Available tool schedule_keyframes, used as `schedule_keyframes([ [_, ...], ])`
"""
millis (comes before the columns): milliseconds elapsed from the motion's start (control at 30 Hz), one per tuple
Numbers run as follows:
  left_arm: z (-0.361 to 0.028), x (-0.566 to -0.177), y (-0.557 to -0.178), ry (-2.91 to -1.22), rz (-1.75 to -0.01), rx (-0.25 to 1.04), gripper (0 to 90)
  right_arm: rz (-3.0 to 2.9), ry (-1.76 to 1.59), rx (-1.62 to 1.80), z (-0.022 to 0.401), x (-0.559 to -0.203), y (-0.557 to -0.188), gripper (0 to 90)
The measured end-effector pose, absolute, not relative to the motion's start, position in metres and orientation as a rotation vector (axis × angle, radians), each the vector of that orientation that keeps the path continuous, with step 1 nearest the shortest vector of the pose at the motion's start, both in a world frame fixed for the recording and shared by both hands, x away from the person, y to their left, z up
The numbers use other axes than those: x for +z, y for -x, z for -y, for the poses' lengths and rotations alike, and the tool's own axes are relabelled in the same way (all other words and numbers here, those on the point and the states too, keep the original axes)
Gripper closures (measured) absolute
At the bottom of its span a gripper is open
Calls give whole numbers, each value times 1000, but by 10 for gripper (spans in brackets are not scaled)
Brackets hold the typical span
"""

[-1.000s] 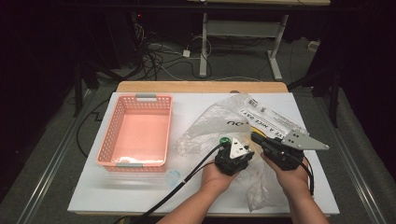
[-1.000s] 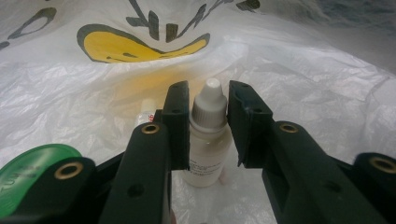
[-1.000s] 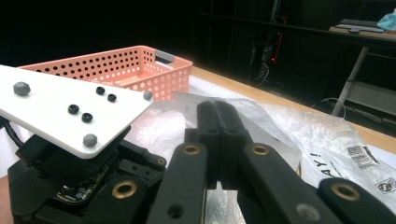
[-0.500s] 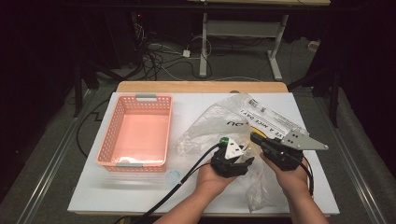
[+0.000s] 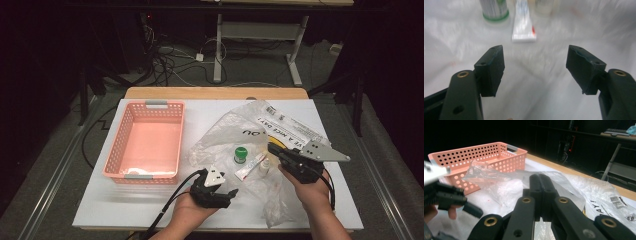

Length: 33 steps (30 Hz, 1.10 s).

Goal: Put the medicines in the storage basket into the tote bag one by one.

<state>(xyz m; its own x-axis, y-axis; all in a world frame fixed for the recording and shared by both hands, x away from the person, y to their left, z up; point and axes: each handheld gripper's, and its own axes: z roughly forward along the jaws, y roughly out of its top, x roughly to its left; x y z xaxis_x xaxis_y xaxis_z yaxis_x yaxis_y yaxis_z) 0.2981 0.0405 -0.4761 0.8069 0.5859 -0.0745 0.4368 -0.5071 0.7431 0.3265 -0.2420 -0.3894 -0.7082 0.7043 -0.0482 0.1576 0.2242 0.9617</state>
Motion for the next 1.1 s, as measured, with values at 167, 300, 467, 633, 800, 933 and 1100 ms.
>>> schedule_keyframes([
  [167,-27,-483,-304,-2229,-794,244,225,-2023,-801,1502,242,-390,-327,900],
  [300,-11,-484,-315,-2268,-825,217,195,-2026,-800,1498,241,-390,-327,900],
  [467,-3,-484,-314,-2279,-786,242,285,-2018,-806,1506,242,-390,-328,900],
  [633,-1,-484,-310,-2276,-742,230,532,-2015,-807,1498,242,-389,-330,900],
  [800,1,-484,-306,-2281,-709,254,752,-2008,-815,1494,244,-389,-329,900],
  [933,0,-485,-307,-2269,-738,247,886,-2010,-818,1487,247,-390,-326,900],
  [1100,-2,-485,-307,-2254,-744,246,890,-2002,-815,1494,248,-389,-323,900],
])
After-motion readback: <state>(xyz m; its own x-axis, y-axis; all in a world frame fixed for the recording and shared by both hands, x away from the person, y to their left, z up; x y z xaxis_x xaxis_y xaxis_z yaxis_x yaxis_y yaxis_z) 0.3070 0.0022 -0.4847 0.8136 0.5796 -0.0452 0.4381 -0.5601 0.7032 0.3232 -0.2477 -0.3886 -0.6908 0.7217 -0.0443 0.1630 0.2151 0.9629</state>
